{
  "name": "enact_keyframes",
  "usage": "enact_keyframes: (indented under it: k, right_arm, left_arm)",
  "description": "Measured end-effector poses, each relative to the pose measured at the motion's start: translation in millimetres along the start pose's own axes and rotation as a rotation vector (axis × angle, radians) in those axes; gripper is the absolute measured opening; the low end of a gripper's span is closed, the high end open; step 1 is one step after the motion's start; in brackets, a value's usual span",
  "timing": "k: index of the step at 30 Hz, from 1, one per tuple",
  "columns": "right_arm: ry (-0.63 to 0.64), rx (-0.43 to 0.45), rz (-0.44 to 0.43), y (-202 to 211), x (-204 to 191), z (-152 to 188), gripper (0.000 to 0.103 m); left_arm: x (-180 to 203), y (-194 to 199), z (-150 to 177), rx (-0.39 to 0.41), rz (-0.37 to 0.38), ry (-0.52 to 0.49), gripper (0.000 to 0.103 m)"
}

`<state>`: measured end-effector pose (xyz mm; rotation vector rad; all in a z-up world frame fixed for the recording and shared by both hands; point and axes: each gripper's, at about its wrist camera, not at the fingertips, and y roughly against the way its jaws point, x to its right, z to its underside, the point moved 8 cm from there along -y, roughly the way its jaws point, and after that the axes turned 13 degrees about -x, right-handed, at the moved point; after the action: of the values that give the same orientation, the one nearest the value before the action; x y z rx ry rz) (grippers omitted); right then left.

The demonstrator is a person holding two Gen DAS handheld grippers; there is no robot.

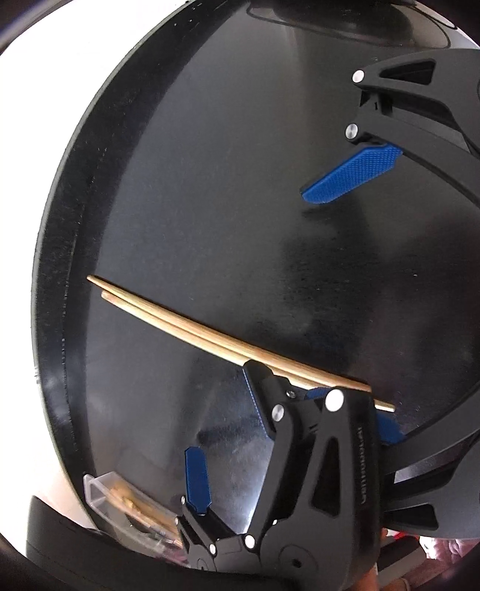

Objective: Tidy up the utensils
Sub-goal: 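Move both open tools back over the last two chopsticks on the tray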

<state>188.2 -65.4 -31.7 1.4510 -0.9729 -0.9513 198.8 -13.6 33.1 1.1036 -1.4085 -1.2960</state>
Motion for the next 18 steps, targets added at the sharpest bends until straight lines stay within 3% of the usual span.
enact_keyframes:
  k: [4, 10, 12, 18]
  right_arm:
    - [-0.01, -0.017, 0.007, -10.1, -0.1, 0.1, 0.097]
    - [-0.001, -0.003, 0.017, -11.9, 0.4, -6.0, 0.097]
    - [-0.003, -0.004, 0.075, -15.3, 5.5, -6.2, 0.097]
    - [-0.01, 0.021, 0.07, -15.5, 15.8, -18.9, 0.098]
  left_arm:
    - [0.3, -3.7, -5.3, 0.021, -0.056, -0.034, 0.097]
    - [-7.6, -2.8, -9.5, 0.036, -0.057, -0.01, 0.097]
    - [-12.4, -2.8, -11.9, 0.041, -0.059, -0.003, 0.097]
    - [-41.1, -1.4, -22.6, 0.06, -0.063, 0.028, 0.098]
